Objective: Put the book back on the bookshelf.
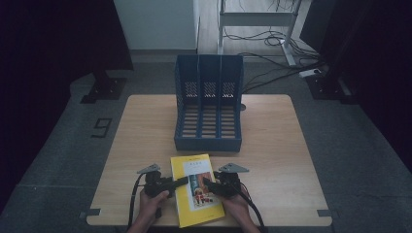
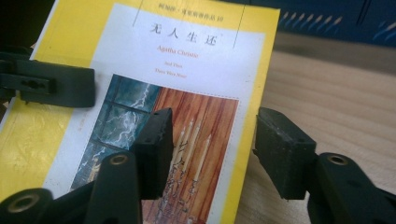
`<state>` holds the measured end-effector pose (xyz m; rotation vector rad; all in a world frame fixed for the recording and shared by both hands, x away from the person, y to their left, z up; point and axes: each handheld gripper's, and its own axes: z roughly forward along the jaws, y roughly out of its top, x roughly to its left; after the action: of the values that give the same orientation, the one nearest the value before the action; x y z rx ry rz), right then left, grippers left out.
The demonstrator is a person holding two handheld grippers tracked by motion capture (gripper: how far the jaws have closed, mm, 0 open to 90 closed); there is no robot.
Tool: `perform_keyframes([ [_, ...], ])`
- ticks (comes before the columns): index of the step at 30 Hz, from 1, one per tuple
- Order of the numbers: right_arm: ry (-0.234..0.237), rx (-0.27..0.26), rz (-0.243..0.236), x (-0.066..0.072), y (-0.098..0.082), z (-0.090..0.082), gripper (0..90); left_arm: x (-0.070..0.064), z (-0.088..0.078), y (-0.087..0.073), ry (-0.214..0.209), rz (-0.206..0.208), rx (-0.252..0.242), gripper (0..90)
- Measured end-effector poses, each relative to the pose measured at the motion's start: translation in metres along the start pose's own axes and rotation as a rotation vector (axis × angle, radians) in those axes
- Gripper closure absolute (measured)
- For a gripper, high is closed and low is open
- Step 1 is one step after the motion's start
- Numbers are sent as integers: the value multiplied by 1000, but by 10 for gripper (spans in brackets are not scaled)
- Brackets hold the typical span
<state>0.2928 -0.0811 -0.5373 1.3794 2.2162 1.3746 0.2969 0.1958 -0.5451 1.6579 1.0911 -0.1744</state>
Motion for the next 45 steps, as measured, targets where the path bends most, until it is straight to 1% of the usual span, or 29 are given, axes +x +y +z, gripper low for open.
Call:
perform_keyframes([
  [2, -7, -16, -24, 4, 1, -3, 485, -1, -1, 0, 15, 9, -6, 648],
  [5, 4, -32, -60, 6, 3, -7, 509, -3, -3, 1, 27, 18, -15, 650],
  [7, 11, -31, -68, 6, 3, -7, 509, -3, -3, 2, 17, 24, -22, 651],
  [8, 8, -22, -74, 5, 3, -5, 508, -3, -4, 2, 4, 29, -27, 651],
  [9, 10, -9, -67, 4, 1, -3, 506, -4, -4, 2, -7, 32, -30, 655],
  [11, 49, 2, -32, 0, -1, 1, 512, -7, -4, 3, -22, 47, -28, 660],
  [12, 59, 5, -36, 0, -2, 3, 511, -8, -3, 3, -23, 51, -26, 652],
  [14, 43, -1, -68, 4, -2, 3, 513, -8, -3, 3, -19, 53, -22, 651],
  [16, 30, -5, -86, 7, -2, 2, 514, -8, -3, 3, -26, 52, -21, 652],
  [20, 47, -7, -76, 5, -2, 1, 515, -9, -4, 3, -35, 52, -26, 652],
  [22, 45, -8, -77, 5, -2, 1, 515, -9, -4, 3, -38, 56, -26, 651],
  [26, 50, -16, -74, 6, -1, 0, 516, -9, -4, 5, -59, 50, -17, 631],
  [29, 50, -18, -76, 7, -1, 0, 516, -10, -5, 5, -51, 62, -13, 621],
  [34, 45, -26, -83, 9, -2, 0, 517, -10, -5, 6, -49, 53, -6, 623],
  [38, 44, -23, -94, 9, -2, 0, 523, -9, -5, 6, -19, 52, 9, 654],
  [41, 42, -26, -105, 9, -2, 0, 526, -7, -6, 5, -21, 26, 2, 677],
  [45, 58, -29, -108, 7, -3, 1, 518, -8, -6, 5, -12, 33, 4, 682],
])
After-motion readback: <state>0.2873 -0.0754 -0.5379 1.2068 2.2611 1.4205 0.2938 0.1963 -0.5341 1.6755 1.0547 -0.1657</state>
